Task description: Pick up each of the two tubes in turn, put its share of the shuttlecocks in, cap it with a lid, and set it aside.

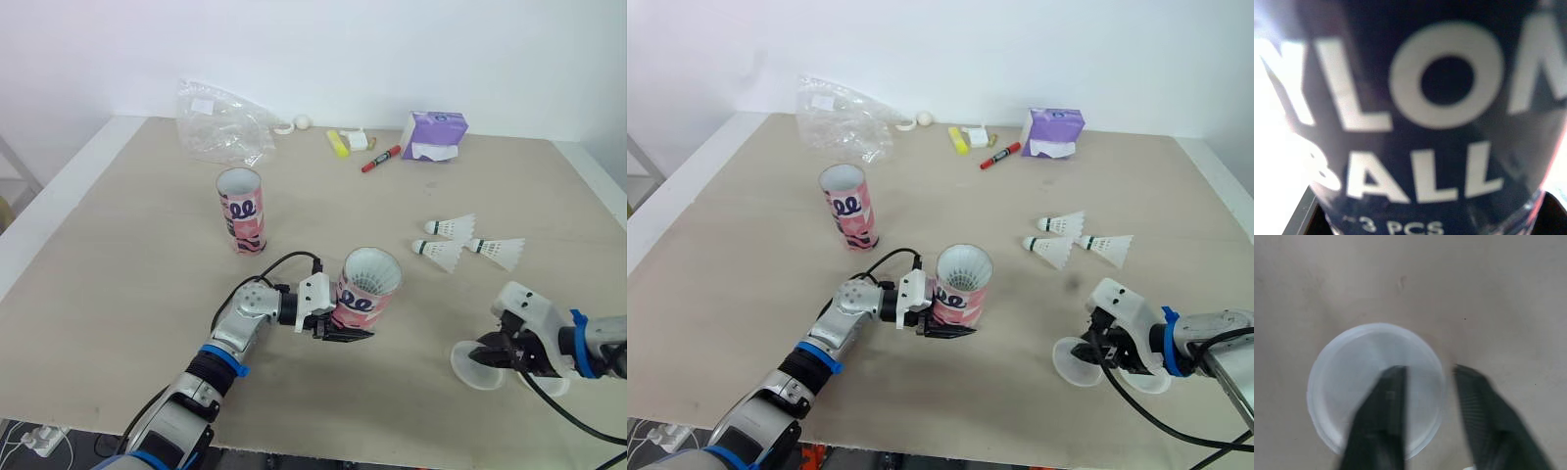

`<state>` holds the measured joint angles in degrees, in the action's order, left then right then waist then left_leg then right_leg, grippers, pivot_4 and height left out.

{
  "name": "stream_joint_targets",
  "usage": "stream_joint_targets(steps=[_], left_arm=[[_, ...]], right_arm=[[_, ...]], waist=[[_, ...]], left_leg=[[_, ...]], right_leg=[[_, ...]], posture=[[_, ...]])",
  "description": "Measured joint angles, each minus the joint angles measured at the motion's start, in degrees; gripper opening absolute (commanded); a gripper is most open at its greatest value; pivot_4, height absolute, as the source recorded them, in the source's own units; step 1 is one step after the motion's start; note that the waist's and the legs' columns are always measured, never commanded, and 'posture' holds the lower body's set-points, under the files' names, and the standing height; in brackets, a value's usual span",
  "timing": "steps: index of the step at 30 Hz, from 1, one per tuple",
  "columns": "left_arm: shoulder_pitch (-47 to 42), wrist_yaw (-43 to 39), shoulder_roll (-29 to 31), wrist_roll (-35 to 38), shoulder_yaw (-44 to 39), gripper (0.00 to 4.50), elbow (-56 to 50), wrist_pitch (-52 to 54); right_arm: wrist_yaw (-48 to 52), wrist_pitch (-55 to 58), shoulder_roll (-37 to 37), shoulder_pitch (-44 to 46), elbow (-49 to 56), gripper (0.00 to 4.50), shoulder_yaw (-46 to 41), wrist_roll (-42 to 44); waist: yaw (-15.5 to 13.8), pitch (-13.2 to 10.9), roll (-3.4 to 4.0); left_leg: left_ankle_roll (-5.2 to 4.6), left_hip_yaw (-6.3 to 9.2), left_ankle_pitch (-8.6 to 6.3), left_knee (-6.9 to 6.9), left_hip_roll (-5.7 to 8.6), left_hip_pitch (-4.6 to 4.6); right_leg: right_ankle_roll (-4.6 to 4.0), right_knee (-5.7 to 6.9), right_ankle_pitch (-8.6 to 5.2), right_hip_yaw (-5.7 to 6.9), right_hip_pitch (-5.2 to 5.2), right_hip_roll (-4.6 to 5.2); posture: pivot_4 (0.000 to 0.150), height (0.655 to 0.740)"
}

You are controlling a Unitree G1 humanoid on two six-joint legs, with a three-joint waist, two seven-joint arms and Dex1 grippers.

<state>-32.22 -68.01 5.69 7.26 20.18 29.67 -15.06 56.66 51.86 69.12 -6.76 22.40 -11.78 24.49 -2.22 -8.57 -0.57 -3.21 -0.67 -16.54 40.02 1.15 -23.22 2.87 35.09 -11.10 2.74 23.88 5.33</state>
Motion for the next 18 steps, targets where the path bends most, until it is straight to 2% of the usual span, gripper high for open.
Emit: stream_joint_targets(steps=[1,11,14,18], left_arm=[[0.0,0.0,0.0,0.0,0.0,2.86,0.0,0.1],[0.0,0.3,0.0,-0.1,0.0,2.86,0.0,0.4],[0.0,0.6,0.0,0.0,-0.4,2.86,0.2,0.7],[0.0,1.2,-0.4,0.2,-0.4,2.86,0.1,1.9]], right_arm=[[-0.1,-0.2,0.0,-0.1,0.1,0.03,0.0,-0.1],[2.3,-7.9,-1.0,-1.0,1.0,0.03,-0.1,-0.9],[5.5,-8.6,0.7,6.0,1.4,0.03,-1.6,1.9],[8.2,-8.9,4.1,21.0,2.7,0.03,-4.5,6.9]], waist=[[0.0,0.0,-0.01],[0.1,0.0,0.03],[0.2,0.0,0.32],[0.2,-0.1,0.4]], left_leg=[[0.0,0.01,0.0,0.0,0.0,0.02],[0.0,0.03,0.0,0.06,-0.01,0.14],[0.0,-0.01,0.0,0.2,0.01,0.13],[-0.02,0.17,0.01,0.27,-0.03,0.19]], right_leg=[[0.0,0.0,0.0,0.01,-0.02,-0.01],[0.02,0.0,0.01,0.0,-0.15,-0.05],[0.13,0.01,0.1,-0.09,-0.16,-0.04],[0.1,0.0,0.09,0.11,-0.31,-0.07]], posture=[[0.15,0.74],[0.15,0.74],[0.15,0.74],[0.15,0.74]])
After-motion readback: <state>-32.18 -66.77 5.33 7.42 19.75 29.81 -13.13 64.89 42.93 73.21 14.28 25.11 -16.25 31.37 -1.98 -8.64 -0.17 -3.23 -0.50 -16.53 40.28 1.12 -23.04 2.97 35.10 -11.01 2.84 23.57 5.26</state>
